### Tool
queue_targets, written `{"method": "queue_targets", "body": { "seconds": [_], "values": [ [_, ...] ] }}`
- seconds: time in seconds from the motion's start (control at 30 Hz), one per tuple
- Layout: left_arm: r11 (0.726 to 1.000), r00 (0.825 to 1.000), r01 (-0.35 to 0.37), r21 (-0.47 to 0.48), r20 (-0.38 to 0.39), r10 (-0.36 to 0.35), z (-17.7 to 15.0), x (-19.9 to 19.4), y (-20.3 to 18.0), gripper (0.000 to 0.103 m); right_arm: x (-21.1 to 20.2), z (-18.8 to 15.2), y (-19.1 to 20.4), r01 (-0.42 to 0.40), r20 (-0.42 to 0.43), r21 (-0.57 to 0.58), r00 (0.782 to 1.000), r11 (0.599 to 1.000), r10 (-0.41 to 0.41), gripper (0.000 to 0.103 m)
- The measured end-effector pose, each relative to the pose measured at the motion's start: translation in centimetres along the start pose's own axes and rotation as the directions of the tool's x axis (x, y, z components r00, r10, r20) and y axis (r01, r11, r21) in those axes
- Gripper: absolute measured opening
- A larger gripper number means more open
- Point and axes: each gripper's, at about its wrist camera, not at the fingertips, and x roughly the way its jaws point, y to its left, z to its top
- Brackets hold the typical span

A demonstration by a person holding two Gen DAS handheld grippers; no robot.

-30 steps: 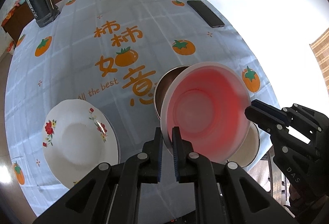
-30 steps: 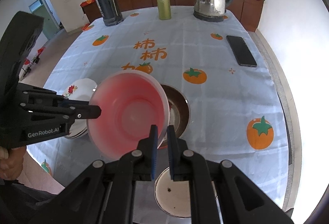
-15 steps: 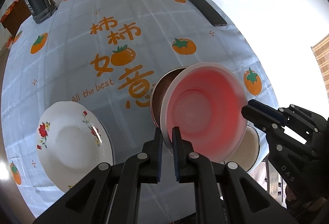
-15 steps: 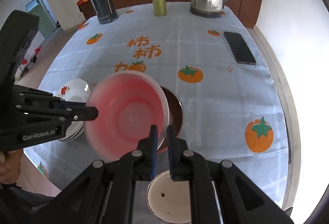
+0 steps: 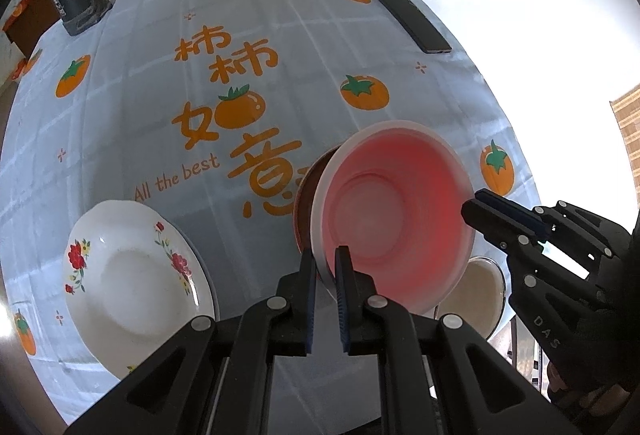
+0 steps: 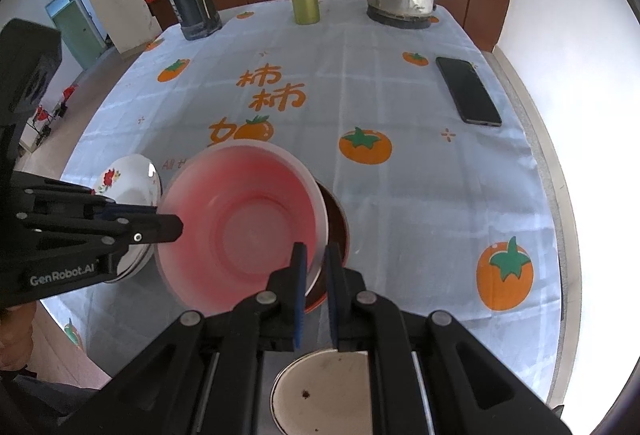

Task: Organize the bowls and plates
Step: 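Lower the pink bowl with both grippers into the steel bowl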

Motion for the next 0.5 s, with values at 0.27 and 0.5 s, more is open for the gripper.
{"method": "queue_targets", "body": {
  "seconds": [0.27, 0.5],
  "values": [
    [1.000, 1.000, 0.000, 0.005, -0.008, 0.000, 0.4, 0.3, -0.1, 0.010, 0.7, 0.3, -0.3, 0.008, -0.020, -0.002, 1.000, 1.000, -0.008, 0.009],
    [1.000, 1.000, 0.001, -0.001, -0.025, -0.001, 0.5, 1.0, -0.1, 0.010, 1.3, 0.3, -0.5, 0.008, -0.037, -0.001, 0.999, 1.000, -0.008, 0.009]
  ]
}}
